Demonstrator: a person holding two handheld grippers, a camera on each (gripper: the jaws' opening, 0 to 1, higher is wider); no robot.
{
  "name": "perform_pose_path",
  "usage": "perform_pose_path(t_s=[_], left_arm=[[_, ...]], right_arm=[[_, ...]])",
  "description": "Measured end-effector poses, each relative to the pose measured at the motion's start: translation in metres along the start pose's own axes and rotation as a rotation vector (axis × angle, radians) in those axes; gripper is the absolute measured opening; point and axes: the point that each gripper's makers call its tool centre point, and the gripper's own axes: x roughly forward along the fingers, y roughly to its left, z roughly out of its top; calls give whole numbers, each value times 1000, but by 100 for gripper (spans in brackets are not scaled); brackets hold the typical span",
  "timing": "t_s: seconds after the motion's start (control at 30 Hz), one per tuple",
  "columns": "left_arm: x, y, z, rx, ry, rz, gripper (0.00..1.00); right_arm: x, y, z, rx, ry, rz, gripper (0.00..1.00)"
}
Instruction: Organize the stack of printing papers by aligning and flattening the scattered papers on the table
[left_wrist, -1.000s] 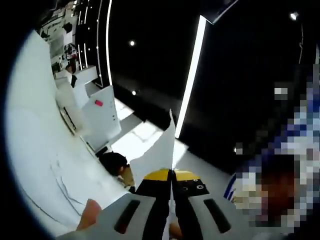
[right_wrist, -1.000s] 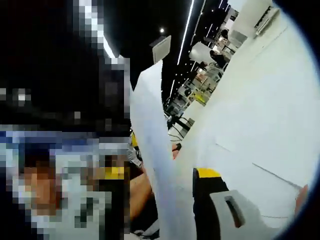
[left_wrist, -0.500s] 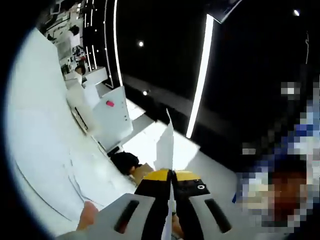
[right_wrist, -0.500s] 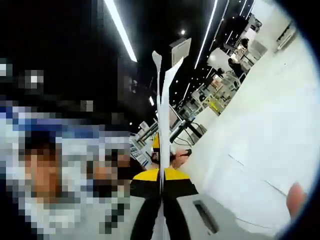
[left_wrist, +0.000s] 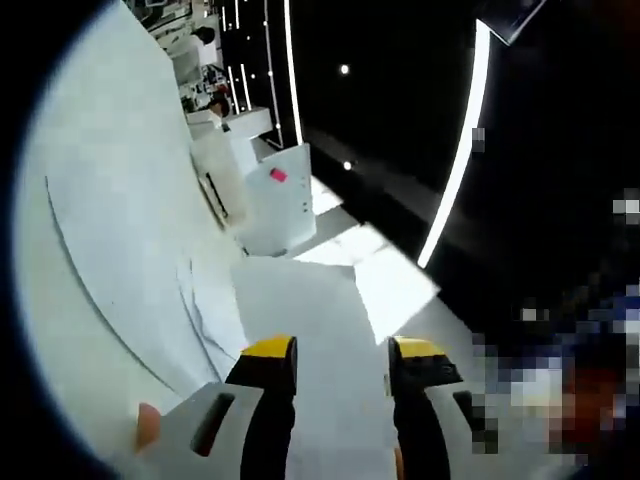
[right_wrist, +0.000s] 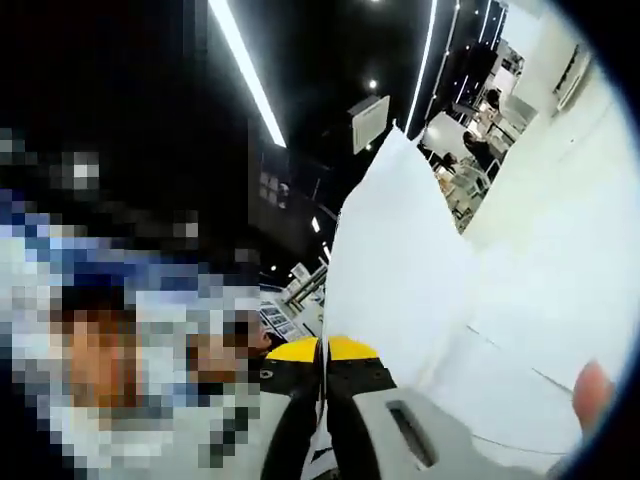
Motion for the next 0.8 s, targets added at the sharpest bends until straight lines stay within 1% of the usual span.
perform_pose_path(t_s=[0.03, 0.07, 0.2, 0.27, 0.3, 0.33, 0.43, 0.47, 0.5, 0.57, 0.6, 0.63, 0.67, 0.73, 0.77, 0.8], left_arm=[[-1, 5, 0, -8, 4, 21, 41], [-2, 7, 0, -19, 9, 24, 40], [-2, 9, 2, -68, 15, 29, 41], [-1, 5, -4, -126, 40, 13, 42], [0, 5, -6, -143, 44, 4, 42], [2, 5, -8, -159, 55, 1, 43], [6, 2, -15, -170, 70, -15, 44], [8, 0, -17, -185, 74, -26, 46], [10, -2, -18, -190, 76, -36, 48], [13, -14, -19, -221, 60, -97, 48], [15, -20, -17, -223, 51, -127, 48], [17, -23, -16, -229, 43, -143, 48], [18, -26, -15, -232, 41, -159, 47], [20, -35, -13, -238, 33, -200, 45], [21, -37, -10, -236, 29, -208, 45], [22, -40, -9, -232, 27, -219, 44]], right_arm=[[0, 1, 5, 16, -23, 4, 0], [1, 4, 9, 17, -32, 19, 0], [10, 31, 23, -9, -74, 106, 0], [16, 40, 29, -6, -72, 129, 0], [19, 45, 31, -14, -77, 147, 0], [22, 48, 33, -17, -76, 150, 0], [28, 57, 34, -18, -62, 178, 0], [30, 57, 37, -14, -67, 181, 0], [31, 60, 38, -27, -68, 189, 0], [31, 57, 38, -32, -64, 177, 0], [32, 58, 35, -14, -59, 182, 0], [31, 57, 33, 19, -54, 184, 0], [30, 54, 30, 10, -51, 177, 0], [29, 44, 22, 29, -35, 138, 0], [28, 41, 17, 46, -16, 138, 0], [28, 40, 15, 58, -14, 136, 0]])
